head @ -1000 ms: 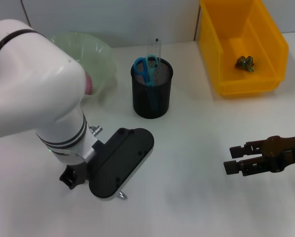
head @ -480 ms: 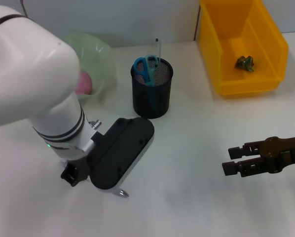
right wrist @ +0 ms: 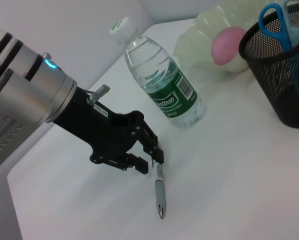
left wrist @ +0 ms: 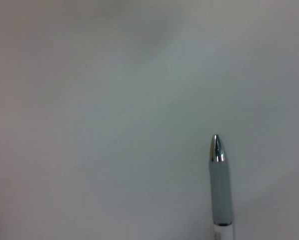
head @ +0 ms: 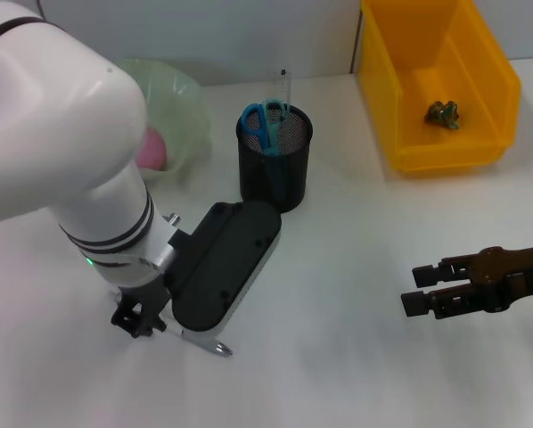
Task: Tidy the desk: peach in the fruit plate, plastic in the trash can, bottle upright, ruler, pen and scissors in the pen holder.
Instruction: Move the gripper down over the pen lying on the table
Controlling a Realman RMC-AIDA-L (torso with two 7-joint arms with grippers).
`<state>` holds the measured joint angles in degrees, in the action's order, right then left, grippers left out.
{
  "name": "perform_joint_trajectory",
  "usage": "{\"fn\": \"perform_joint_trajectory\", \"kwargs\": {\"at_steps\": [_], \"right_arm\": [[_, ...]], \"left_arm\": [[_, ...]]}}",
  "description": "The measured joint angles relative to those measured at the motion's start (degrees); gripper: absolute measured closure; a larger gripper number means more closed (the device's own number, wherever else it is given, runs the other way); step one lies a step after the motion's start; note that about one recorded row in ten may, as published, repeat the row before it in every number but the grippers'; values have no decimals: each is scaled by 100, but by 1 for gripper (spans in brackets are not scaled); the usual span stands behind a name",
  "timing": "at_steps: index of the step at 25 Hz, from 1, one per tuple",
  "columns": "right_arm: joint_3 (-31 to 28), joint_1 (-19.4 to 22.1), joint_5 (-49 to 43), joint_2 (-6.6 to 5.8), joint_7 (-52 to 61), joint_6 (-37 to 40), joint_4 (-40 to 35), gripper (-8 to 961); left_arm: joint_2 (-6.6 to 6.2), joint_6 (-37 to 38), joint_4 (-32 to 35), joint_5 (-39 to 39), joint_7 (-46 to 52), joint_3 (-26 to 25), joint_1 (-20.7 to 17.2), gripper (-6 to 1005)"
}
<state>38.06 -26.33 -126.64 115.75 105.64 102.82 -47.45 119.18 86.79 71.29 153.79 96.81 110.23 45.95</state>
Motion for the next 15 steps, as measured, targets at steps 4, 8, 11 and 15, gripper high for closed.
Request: {"fn": "perform_joint_trajectory", "kwargs": {"at_steps": [4,8,11,15], "right_arm": [[0,-14,0,0,1,-1,0,146],[0,-16,0,2,1,-5,0,146],[0,-16,0,5,1,-8,-1,146],[0,-15,0,7,1,-21,38,146]], "left_arm": [[0,-32,-33,-74,16,43,-23,720],[0,-46,-86,-130,-21,91,-39,582],[0,-53,-137,-179,-31,111,-40,462],[0,-88,-172,-242,-74,114,-53,343]]}}
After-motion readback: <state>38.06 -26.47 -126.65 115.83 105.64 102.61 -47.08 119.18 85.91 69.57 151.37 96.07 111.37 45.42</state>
